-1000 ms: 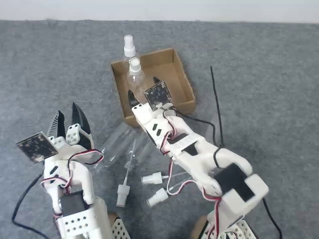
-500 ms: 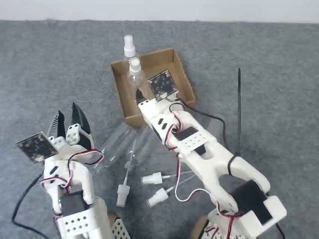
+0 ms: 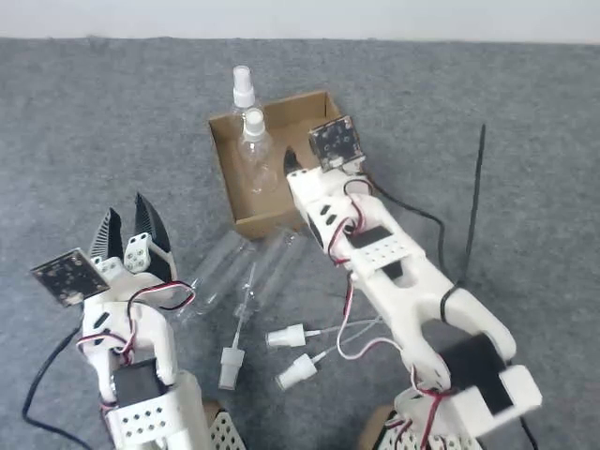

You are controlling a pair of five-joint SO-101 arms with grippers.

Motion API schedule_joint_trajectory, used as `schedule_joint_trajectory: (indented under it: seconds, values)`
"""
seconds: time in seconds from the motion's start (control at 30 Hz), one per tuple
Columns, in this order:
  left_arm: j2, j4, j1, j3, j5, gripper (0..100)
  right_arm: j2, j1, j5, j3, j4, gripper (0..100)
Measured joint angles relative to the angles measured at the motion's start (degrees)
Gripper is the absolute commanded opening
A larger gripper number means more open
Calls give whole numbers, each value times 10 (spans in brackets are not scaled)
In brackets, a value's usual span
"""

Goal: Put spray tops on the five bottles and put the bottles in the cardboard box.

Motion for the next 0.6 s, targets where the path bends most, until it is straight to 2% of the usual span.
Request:
schedule_joint_trajectory:
  seconds: [0.3, 0.6]
  values:
    - [0, 0, 0, 0, 0, 148, 170, -1, 0, -119, 0, 83]
    - [0, 0, 0, 0, 0, 148, 238, -3, 0, -170, 0, 83]
